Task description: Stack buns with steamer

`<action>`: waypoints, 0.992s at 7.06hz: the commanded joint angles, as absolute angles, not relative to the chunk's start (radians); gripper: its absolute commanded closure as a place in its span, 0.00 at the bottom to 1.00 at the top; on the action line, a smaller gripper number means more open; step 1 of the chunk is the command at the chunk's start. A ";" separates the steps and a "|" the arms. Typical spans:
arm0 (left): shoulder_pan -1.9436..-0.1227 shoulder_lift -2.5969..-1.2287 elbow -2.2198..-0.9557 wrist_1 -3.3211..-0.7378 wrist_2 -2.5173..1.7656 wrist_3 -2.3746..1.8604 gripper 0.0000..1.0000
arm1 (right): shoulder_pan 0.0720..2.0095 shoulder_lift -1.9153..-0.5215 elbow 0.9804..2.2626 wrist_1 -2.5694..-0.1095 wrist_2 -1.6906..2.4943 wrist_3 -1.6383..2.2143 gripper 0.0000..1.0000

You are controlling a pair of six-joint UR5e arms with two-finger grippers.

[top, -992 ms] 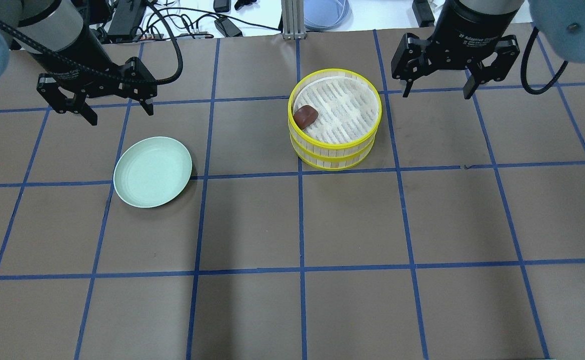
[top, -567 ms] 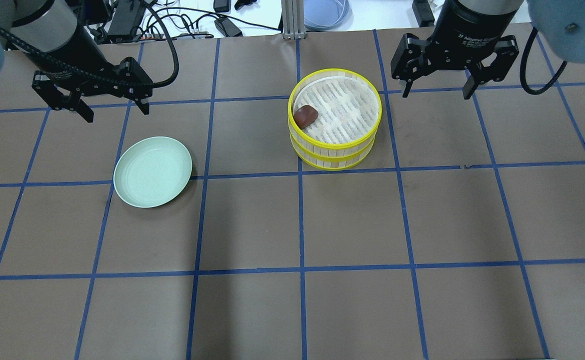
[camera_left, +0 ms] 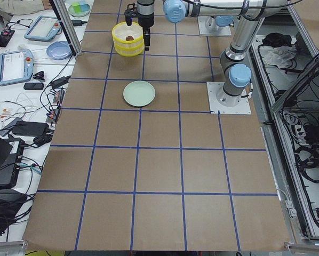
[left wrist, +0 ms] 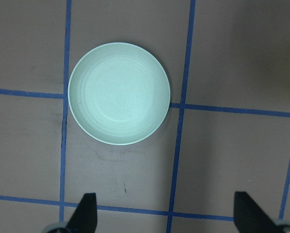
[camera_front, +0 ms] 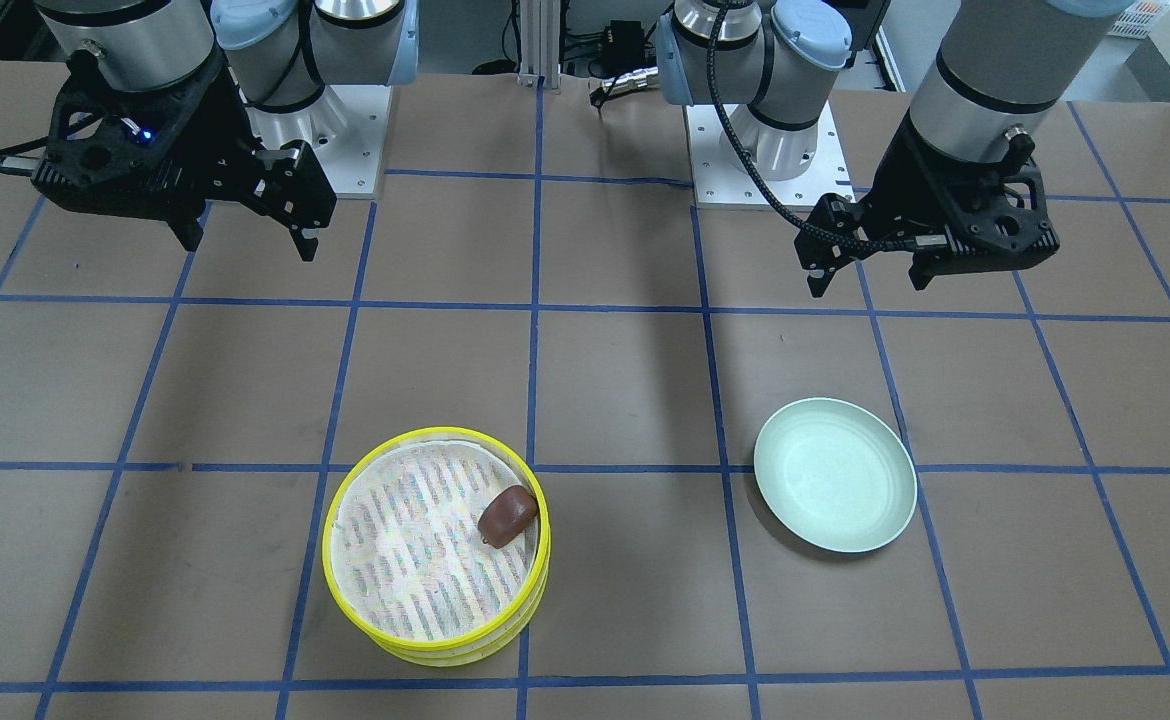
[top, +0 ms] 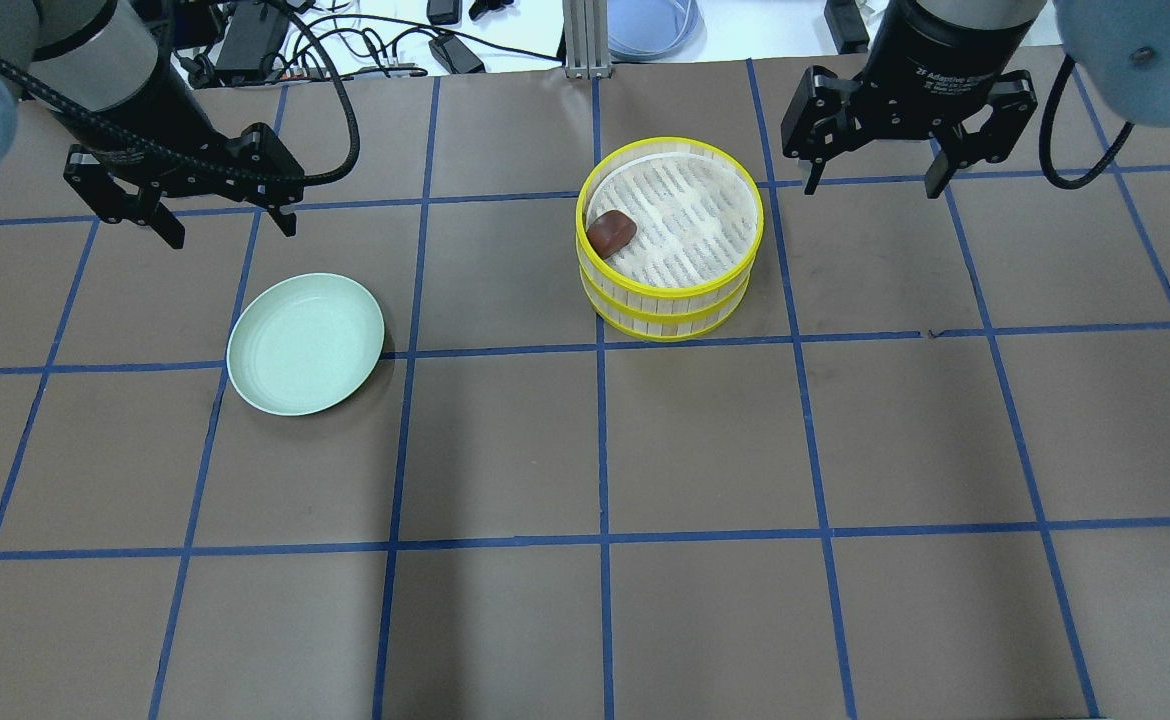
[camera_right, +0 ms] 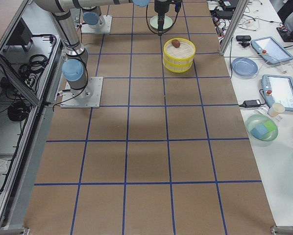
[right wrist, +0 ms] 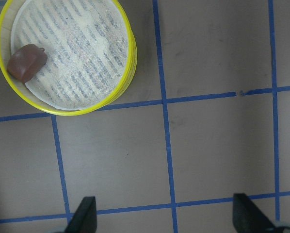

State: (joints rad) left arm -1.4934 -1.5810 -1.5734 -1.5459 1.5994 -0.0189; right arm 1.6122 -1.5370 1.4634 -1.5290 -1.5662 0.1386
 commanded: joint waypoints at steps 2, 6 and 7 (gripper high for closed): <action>-1.496 -1.572 -1.597 -1.549 1.605 -0.018 0.00 | 1.612 -1.534 1.474 -1.534 -1.566 0.137 0.00; -1.496 -1.562 -1.598 -1.557 1.591 -0.021 0.00 | 1.612 -1.532 1.479 -1.555 -1.566 0.077 0.00; -1.491 -1.560 -1.598 -1.555 1.588 -0.020 0.00 | 1.612 -1.531 1.479 -1.563 -1.566 0.075 0.00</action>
State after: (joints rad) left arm -1.4946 -1.5620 -1.5983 -1.5559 1.5930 -0.0204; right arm 1.6122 -1.5325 1.4786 -1.5538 -1.5660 0.0804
